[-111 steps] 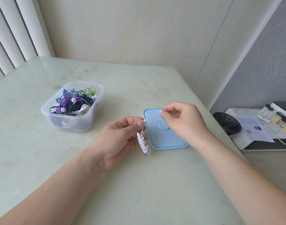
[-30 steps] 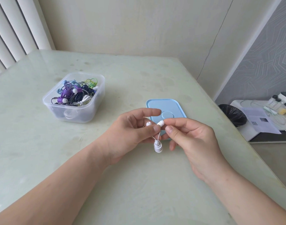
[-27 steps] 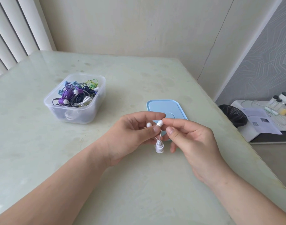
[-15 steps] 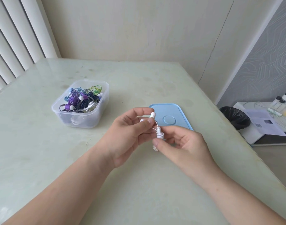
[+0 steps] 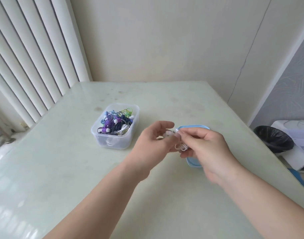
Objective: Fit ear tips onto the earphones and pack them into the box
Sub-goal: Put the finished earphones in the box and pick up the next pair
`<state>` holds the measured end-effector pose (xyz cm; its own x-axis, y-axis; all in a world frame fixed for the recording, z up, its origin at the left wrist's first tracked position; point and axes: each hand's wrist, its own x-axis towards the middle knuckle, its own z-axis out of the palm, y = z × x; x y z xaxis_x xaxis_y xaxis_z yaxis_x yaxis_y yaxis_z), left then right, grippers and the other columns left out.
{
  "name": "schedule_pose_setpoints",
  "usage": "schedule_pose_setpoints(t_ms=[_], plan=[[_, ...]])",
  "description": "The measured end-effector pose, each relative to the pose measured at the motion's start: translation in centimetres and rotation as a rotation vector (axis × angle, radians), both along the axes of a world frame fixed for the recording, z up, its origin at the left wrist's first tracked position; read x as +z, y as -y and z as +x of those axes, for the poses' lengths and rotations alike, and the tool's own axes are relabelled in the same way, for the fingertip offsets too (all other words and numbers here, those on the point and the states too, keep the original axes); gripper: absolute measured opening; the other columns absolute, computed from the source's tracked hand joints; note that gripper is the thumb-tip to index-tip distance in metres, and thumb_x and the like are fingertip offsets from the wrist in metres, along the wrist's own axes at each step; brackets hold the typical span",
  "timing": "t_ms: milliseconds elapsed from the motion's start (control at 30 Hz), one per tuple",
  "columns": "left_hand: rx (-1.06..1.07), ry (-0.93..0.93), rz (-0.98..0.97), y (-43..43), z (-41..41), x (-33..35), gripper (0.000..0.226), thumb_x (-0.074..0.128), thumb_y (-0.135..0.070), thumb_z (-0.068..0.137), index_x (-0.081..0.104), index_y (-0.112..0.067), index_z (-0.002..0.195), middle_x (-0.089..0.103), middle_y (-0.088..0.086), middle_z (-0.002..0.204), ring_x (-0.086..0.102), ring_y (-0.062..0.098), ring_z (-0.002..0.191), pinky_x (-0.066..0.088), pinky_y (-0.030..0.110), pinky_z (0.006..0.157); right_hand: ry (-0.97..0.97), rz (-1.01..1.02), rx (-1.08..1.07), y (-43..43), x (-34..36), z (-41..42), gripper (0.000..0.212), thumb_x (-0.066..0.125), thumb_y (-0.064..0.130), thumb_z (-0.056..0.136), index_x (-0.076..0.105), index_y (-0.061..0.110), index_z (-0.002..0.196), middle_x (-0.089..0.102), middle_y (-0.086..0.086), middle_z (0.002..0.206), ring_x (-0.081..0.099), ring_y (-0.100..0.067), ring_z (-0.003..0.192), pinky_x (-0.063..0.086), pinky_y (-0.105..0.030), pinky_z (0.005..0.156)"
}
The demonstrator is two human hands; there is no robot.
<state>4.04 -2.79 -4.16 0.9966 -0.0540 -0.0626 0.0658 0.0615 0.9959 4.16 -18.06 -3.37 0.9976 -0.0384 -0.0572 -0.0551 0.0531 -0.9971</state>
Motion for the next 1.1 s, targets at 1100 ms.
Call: schedule_pose_setpoints(t_ms=[1100], plan=[[-0.149,0.057,1.499,-10.3,6.8,3.9,0.038,0.056,-0.058,0.094,0.063,-0.021,0.102,0.064,-0.002,0.1,0.058,0.025,0.094,0.046,0.031,0.075,-0.042,-0.388,0.113,-3.8,1.2,5.5,0.014,0.062,0.017,0.096,0.074,0.015,0.092,0.076,-0.006,0.091,0.07,-0.016,0.073,0.053,-0.03,0.06]])
